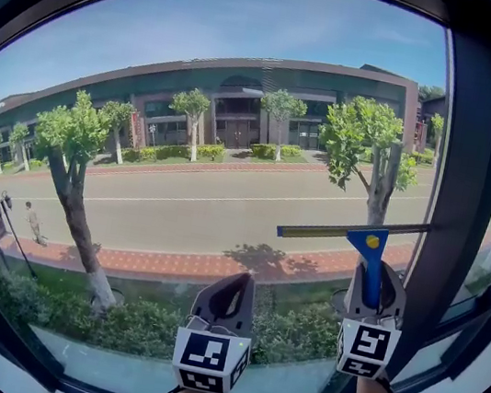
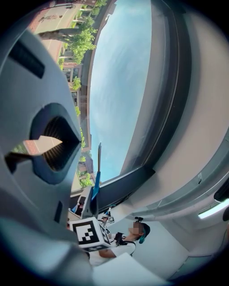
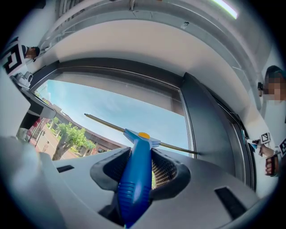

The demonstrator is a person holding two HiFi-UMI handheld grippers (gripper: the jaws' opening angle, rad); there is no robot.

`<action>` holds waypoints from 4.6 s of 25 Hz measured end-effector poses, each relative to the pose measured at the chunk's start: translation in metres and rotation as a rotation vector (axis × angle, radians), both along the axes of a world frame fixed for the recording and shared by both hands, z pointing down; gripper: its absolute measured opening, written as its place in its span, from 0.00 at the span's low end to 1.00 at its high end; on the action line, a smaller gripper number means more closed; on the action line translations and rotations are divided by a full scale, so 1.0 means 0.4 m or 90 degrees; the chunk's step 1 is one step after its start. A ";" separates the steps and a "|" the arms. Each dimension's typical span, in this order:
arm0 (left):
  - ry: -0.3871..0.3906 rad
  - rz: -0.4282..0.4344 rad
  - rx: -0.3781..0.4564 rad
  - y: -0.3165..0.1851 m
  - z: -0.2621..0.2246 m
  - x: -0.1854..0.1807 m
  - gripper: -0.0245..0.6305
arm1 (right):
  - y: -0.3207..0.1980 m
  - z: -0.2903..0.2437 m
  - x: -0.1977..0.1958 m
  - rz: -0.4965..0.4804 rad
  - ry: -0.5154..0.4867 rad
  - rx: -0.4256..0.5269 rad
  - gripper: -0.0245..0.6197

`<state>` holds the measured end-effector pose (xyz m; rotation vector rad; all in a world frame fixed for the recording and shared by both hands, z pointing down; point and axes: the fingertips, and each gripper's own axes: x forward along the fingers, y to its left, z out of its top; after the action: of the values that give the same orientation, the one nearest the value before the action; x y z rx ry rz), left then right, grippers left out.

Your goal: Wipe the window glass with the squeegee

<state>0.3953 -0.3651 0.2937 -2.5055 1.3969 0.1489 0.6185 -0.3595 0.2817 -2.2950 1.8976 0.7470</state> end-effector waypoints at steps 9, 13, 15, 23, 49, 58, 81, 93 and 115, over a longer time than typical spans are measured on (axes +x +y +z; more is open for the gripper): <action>-0.006 0.003 -0.034 0.001 0.062 0.003 0.04 | 0.000 0.072 0.003 0.003 -0.001 -0.013 0.26; -0.009 -0.001 -0.042 -0.002 0.085 0.004 0.04 | 0.002 0.093 0.006 0.003 -0.006 -0.018 0.25; -0.005 -0.002 -0.051 -0.003 0.106 0.002 0.04 | 0.005 0.109 0.008 0.006 -0.003 -0.021 0.25; 0.006 0.003 -0.094 -0.018 0.176 -0.005 0.04 | 0.005 0.171 -0.005 0.005 -0.004 -0.036 0.26; 0.002 0.011 -0.155 -0.007 0.280 0.009 0.04 | 0.004 0.324 0.002 -0.004 -0.029 -0.101 0.26; 0.002 0.021 -0.167 -0.003 0.299 0.018 0.04 | -0.001 0.347 0.000 -0.011 -0.026 -0.125 0.25; 0.005 -0.033 -0.102 0.027 0.178 -0.042 0.04 | 0.096 0.247 -0.027 -0.024 -0.032 -0.157 0.25; 0.011 -0.126 0.023 0.084 -0.048 -0.203 0.04 | 0.126 0.075 -0.137 -0.056 -0.034 -0.131 0.25; 0.027 -0.148 0.026 0.151 -0.097 -0.624 0.04 | 0.193 0.019 -0.544 -0.061 -0.023 -0.122 0.26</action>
<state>0.1458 -0.3045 0.2550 -2.2985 1.6708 0.1819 0.4008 -0.2822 0.2892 -2.2836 2.1299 0.5315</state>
